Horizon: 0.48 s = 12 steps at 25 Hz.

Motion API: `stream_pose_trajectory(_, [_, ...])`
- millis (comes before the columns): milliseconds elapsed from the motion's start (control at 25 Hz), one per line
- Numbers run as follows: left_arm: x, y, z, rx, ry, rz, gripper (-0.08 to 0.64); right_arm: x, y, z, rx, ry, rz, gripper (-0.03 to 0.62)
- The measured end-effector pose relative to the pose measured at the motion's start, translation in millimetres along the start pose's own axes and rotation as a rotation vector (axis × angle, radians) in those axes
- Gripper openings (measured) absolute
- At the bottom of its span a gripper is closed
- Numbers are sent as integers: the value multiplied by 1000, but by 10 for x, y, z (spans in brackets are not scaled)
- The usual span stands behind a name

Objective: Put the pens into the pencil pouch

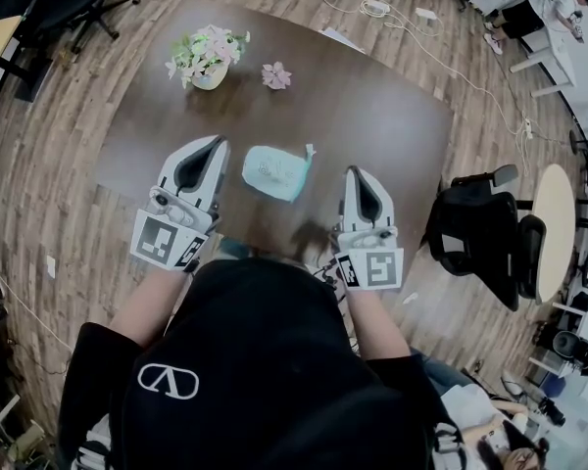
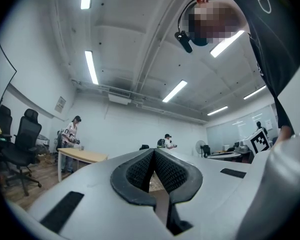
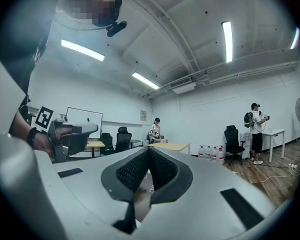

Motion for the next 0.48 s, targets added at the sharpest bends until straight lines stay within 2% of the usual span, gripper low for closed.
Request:
stream_pose_trajectory(160, [20, 9, 22, 16, -6, 7, 2, 5, 5, -3, -1, 4, -2, -2])
stream_pose_trajectory(480, [24, -19, 21, 1, -11, 5, 2, 12, -4, -9, 1, 7, 5, -2])
Point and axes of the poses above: the fingertips, and each gripper's own axes: x forward along the fingers, y to its right, z out of its underside, the point moved 7 cm from there along -x, backward along the fingers, and after that the axes turned 6 degrees about -x, right-handed, at the moved point
